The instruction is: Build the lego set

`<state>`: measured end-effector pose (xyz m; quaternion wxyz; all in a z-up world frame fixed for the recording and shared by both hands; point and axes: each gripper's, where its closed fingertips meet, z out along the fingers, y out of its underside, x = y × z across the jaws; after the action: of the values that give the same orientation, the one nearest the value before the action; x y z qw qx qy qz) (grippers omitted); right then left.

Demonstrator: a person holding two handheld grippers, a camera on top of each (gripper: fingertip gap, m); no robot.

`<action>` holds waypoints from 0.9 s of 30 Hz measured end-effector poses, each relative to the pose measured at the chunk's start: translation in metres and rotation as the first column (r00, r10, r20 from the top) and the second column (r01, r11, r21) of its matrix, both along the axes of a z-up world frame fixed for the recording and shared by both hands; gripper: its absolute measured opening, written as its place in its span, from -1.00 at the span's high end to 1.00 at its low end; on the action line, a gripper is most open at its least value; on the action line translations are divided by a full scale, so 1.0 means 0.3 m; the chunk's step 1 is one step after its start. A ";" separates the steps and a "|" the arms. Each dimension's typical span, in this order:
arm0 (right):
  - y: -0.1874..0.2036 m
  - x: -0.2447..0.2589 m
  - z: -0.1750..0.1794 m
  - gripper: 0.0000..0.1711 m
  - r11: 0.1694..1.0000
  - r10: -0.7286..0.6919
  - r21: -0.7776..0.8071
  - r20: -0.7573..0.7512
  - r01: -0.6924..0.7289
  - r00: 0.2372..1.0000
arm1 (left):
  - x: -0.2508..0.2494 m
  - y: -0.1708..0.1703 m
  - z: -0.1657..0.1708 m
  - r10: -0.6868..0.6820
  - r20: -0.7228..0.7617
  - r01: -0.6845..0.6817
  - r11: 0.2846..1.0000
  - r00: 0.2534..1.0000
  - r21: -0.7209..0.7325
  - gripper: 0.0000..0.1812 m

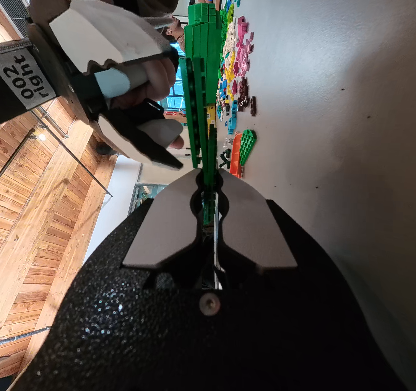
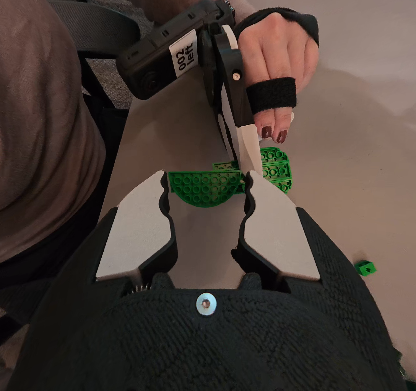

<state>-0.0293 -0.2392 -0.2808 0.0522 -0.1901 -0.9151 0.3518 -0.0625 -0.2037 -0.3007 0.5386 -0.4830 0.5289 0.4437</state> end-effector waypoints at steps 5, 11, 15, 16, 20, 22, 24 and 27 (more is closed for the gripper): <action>0.003 -0.006 0.038 0.23 0.999 -0.025 -0.047 -0.063 0.022 0.998 | -0.005 0.000 0.004 0.006 0.005 -0.006 1.000 1.000 0.005 0.90; 0.044 -0.035 0.124 0.23 0.985 -0.135 -0.142 -0.305 0.095 0.943 | -0.008 0.000 0.007 0.011 0.007 -0.011 1.000 1.000 0.010 0.91; 0.109 -0.032 0.129 0.24 0.980 -0.196 -0.118 -0.471 0.158 0.860 | -0.017 0.000 0.012 0.019 0.019 -0.019 1.000 1.000 0.015 0.91; 0.131 -0.032 0.126 0.23 0.978 -0.206 -0.101 -0.512 0.180 0.834 | -0.018 0.000 0.012 0.020 0.023 -0.020 1.000 1.000 0.015 0.91; 0.179 -0.013 0.099 0.23 0.973 -0.219 -0.080 -0.614 0.216 0.758 | -0.020 0.002 0.012 0.023 0.024 -0.024 1.000 0.999 0.016 0.91; 0.185 -0.004 0.076 0.23 0.971 -0.226 -0.082 -0.628 0.225 0.744 | -0.022 0.003 0.011 0.025 0.024 -0.025 1.000 0.999 0.016 0.91; 0.198 -0.005 0.051 0.23 0.968 -0.218 -0.051 -0.660 0.247 0.719 | -0.024 0.003 0.012 0.027 0.029 -0.027 1.000 0.999 0.016 0.91; 0.210 -0.005 0.026 0.23 0.962 -0.205 -0.009 -0.688 0.274 0.696 | -0.029 0.003 0.015 0.031 0.040 -0.032 0.999 0.999 0.018 0.91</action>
<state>-0.0308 -0.1761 -0.2729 0.4388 -0.1624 -0.8144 0.3432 -0.0713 -0.2028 -0.2963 0.5464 -0.4948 0.5065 0.4473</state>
